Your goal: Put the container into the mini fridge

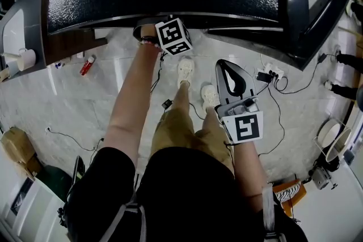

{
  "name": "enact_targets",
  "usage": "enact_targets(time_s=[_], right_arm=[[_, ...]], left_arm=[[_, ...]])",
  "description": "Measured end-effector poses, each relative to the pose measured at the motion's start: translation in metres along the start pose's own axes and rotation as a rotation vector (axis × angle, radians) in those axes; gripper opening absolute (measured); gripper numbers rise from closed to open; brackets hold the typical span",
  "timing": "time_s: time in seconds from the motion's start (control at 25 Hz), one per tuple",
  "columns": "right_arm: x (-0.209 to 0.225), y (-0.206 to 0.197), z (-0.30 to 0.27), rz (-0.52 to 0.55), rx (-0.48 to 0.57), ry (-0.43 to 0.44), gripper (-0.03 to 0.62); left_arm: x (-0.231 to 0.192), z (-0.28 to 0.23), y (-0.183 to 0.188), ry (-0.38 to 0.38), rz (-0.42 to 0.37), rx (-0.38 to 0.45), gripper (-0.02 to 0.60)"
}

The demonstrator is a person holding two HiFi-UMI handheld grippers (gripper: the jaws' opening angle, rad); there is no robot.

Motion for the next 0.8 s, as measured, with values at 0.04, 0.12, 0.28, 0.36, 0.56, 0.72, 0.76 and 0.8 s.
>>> enact_targets(time_s=[0.04,0.12,0.28,0.36,0.56,0.72,0.76,0.8], right_arm=[[0.000,0.000,0.000,-0.003,-0.001,-0.003,0.037],[0.000,0.003,0.000,-0.033,0.011,-0.018,0.037],[0.003,0.003,0.003,-0.025,0.011,-0.023,0.037],[0.004,0.005,0.008,-0.016,0.018,-0.018,0.037],[0.005,0.013,0.022,-0.024,0.057,0.003,0.037],[0.008,0.022,0.035,-0.029,0.082,0.032,0.037],[0.009,0.024,0.039,-0.026,0.087,0.038,0.037],[0.010,0.026,0.043,-0.022,0.094,0.043,0.037]], left_arm=[[0.000,0.000,-0.001,-0.001,0.004,0.000,0.025],[0.001,0.002,-0.002,-0.008,0.019,0.007,0.025],[0.001,0.010,0.001,-0.001,0.044,0.024,0.023],[0.003,0.015,0.004,0.006,0.048,0.026,0.023],[0.013,0.041,0.009,0.018,0.117,0.035,0.023],[0.028,0.071,0.016,0.040,0.174,0.043,0.023],[0.032,0.078,0.019,0.042,0.186,0.047,0.023],[0.037,0.086,0.022,0.045,0.198,0.053,0.023]])
Point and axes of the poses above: the fingertips, and each gripper's own axes: z backward along the fingers, x to its right, y out of its top, the point moved 10 cm from there along z, backward along the fingers, and after that the axes turned 9 degrees about -y, right-handed, at the moved point
